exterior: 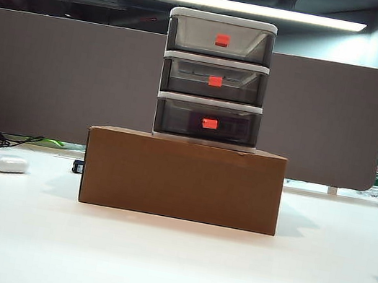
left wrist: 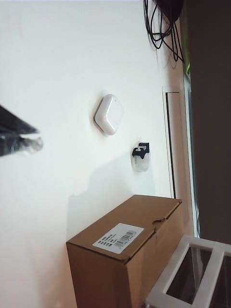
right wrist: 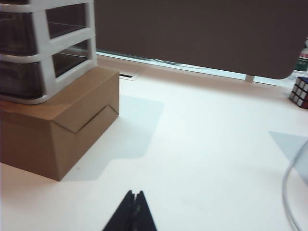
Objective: Open the third layer of the drawer on the table, pick up a pack of napkins on the table and put it in, and finally close the drawer.
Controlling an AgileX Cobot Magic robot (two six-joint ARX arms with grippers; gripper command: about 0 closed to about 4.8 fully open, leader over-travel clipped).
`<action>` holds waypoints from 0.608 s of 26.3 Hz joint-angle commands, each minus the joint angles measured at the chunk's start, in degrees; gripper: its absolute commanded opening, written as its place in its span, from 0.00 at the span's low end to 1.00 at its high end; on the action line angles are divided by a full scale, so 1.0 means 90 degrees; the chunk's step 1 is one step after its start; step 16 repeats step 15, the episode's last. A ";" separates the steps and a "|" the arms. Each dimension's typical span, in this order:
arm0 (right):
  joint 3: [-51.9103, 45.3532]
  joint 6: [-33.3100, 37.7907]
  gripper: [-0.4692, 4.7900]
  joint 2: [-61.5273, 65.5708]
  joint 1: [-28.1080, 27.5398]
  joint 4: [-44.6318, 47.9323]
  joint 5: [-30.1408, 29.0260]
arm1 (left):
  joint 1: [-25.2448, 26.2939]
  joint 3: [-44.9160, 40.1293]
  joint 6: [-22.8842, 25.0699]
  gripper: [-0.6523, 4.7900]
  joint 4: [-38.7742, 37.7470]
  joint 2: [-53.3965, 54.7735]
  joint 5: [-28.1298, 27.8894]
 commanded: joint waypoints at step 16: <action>-0.0039 0.0058 0.08 -0.0012 0.0029 0.0061 -0.0114 | 0.0012 0.0029 -0.0036 0.11 -0.0032 0.0005 0.0029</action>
